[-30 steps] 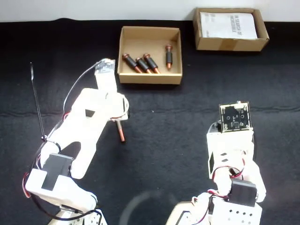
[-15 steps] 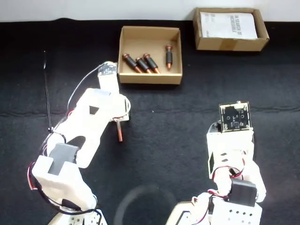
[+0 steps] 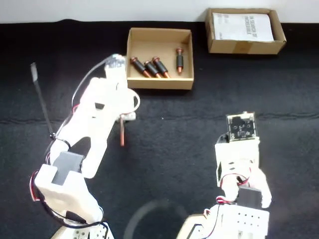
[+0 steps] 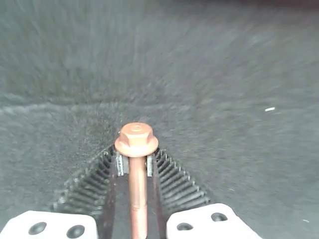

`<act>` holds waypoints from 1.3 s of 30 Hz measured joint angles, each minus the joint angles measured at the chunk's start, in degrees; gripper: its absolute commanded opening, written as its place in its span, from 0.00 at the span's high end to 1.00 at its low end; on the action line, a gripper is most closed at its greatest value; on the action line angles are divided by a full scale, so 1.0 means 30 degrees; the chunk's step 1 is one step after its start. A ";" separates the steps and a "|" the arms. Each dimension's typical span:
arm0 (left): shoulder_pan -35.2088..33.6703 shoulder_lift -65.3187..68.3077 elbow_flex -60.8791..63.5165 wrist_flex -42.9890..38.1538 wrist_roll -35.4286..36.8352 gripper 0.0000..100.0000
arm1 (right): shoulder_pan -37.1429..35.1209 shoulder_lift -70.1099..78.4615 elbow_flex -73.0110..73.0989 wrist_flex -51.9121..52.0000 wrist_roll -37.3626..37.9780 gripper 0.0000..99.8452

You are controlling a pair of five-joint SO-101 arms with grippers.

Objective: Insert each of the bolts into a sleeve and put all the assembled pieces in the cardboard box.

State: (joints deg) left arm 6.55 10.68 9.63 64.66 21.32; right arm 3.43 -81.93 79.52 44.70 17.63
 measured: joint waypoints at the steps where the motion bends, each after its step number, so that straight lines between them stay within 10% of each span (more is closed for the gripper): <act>1: 0.0000 -0.0410 -0.0469 0.0205 0.0000 0.99 | 0.0000 0.0000 0.0733 -0.0967 0.0000 0.99; 11: 0.2139 -0.4484 -0.2081 0.0440 0.0000 0.99 | -0.2139 0.0000 0.4923 -0.6418 -0.0615 0.99; 21: 0.4982 -0.5538 -0.1260 0.0293 0.0000 0.99 | -0.5480 0.0000 0.5099 -1.0549 -0.9407 0.99; 39: 0.7385 -0.5538 -0.1260 -0.7326 0.0000 0.99 | -0.7004 0.0029 0.5509 -1.1165 -0.9172 0.99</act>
State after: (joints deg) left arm 28.70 -5.93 5.85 42.68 21.32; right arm -17.58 -81.85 96.04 11.21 -9.89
